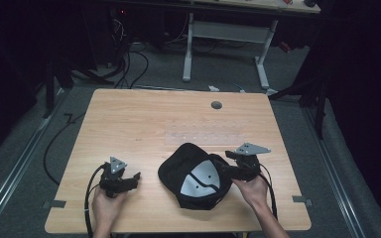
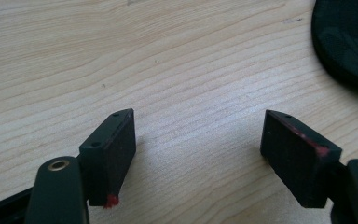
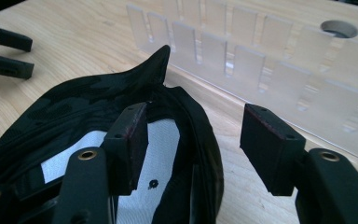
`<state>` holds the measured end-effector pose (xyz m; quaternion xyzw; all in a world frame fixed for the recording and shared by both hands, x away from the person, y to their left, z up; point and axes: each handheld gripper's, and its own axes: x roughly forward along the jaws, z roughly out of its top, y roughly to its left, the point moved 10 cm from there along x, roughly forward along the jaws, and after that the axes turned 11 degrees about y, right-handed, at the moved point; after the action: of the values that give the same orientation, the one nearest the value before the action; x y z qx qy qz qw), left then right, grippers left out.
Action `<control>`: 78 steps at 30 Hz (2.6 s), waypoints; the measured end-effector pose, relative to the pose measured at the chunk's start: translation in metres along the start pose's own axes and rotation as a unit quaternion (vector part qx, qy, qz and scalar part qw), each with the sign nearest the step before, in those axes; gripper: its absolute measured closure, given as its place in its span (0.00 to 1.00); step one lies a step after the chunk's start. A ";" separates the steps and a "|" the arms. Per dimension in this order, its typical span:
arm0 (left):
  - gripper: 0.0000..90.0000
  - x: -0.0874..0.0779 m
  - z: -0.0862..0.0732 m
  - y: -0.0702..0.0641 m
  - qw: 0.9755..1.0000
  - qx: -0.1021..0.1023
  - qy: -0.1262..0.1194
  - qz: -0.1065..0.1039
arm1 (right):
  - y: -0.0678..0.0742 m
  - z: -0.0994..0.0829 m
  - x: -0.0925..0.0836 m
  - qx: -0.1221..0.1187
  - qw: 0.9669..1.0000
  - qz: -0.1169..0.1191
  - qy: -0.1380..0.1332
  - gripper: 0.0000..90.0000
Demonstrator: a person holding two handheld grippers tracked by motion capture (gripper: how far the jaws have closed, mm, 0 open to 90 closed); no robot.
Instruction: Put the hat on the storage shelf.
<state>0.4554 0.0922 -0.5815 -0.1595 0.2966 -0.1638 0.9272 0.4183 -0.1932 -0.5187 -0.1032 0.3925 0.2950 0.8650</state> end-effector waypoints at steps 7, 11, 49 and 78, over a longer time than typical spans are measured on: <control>0.30 0.000 0.000 0.000 1.000 0.000 0.000 0.000 | 0.000 0.003 0.018 -0.004 1.000 0.011 0.018 0.45; 0.30 0.000 0.000 0.000 1.000 0.001 0.001 0.000 | 0.000 0.002 0.026 -0.004 1.000 0.013 0.028 0.45; 0.30 0.000 0.000 0.000 1.000 -0.001 0.000 0.001 | 0.001 -0.010 0.046 -0.011 0.998 0.040 0.050 0.90; 0.22 -0.025 -0.018 -0.079 0.993 0.076 0.016 -0.090 | -0.019 -0.003 0.001 0.057 0.998 0.025 0.021 0.91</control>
<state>0.4086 0.0276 -0.5519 -0.1119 0.2830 -0.2711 0.9132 0.4285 -0.2097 -0.5231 -0.0498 0.4293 0.2918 0.8533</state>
